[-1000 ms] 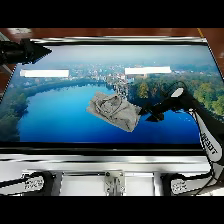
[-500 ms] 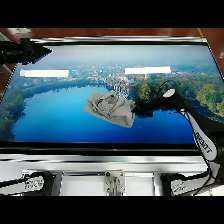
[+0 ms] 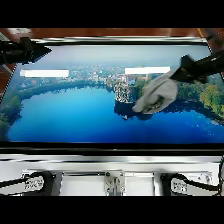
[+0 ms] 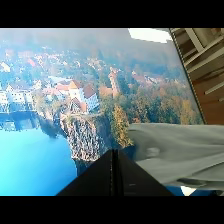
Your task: Fold the shirts.
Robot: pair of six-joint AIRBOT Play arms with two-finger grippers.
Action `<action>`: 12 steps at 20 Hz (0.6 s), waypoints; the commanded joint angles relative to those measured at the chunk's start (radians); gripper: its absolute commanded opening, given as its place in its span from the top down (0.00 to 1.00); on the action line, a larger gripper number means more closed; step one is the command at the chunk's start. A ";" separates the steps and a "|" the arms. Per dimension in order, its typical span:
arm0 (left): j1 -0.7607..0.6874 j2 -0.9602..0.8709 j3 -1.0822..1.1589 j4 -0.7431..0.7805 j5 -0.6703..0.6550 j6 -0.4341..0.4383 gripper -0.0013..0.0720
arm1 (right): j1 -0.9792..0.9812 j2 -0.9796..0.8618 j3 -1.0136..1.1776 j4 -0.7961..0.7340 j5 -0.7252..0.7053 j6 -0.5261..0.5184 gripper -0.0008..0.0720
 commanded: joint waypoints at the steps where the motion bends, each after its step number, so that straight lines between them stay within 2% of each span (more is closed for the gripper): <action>1: -0.009 0.001 0.000 0.000 -0.019 0.004 0.93 | -0.133 0.015 0.205 -0.023 0.158 0.090 0.91; 3: -0.016 0.001 0.000 0.000 -0.031 0.004 0.93 | -0.177 0.014 0.208 0.061 0.156 0.094 0.91; 8: -0.026 0.001 0.000 0.000 -0.064 0.027 0.93 | -0.182 -0.010 0.208 0.063 0.147 0.093 0.91; 12: -0.027 0.001 0.000 0.000 -0.063 0.027 0.93 | -0.163 -0.055 0.208 0.071 0.061 0.085 0.91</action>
